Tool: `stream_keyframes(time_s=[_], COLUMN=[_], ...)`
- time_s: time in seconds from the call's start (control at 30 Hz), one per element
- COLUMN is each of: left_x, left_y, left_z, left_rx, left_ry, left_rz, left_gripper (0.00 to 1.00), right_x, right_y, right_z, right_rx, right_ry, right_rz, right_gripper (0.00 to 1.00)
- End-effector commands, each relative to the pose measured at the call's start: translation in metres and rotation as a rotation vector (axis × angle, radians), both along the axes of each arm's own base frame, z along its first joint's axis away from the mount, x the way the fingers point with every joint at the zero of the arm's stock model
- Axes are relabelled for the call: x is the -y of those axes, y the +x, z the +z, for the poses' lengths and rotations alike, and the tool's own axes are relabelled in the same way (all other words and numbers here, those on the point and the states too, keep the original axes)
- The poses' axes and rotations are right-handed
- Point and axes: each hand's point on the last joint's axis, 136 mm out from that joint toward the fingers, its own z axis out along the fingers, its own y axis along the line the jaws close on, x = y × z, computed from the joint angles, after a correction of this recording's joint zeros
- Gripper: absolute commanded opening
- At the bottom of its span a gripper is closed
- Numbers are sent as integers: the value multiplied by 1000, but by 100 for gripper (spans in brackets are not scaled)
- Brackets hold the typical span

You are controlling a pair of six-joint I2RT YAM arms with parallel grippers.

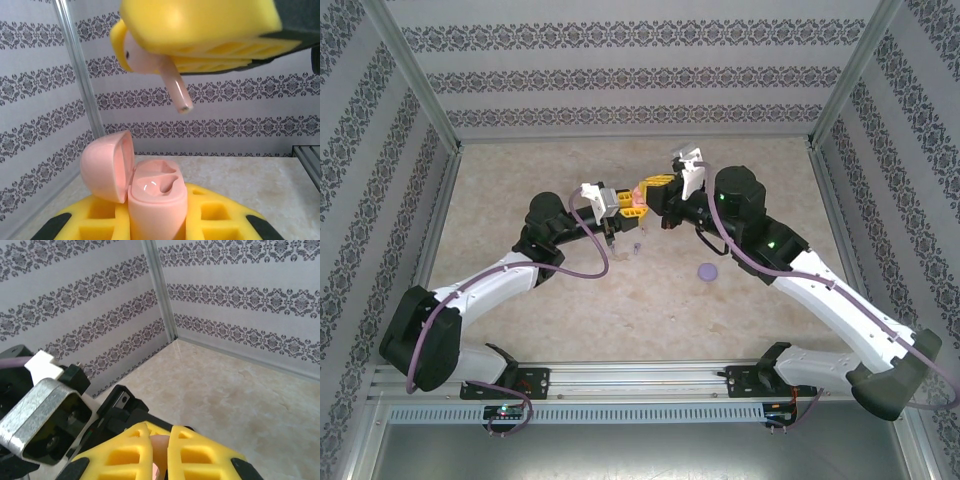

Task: Insert the wireless bluetooth earbuds into the charging case

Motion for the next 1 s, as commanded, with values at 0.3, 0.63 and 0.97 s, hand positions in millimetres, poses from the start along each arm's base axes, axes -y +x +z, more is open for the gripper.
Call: stream_keyframes(time_s=[0.3, 0.63, 0.97], left_x=[4, 6, 6], left_y=[-18, -18, -18], left_z=[30, 25, 20], left_rx=[83, 73, 64], left_ry=[-16, -9, 0], left_rz=[-62, -73, -80], left_gripper=[0, 0, 0], right_x=[-7, -2, 3], right_y=[1, 7, 10], right_z=[-20, -13, -9], right_rx=[-20, -4, -1], right_ry=[-23, -18, 0], right_rz=[30, 0, -16], right_gripper=[10, 9, 8])
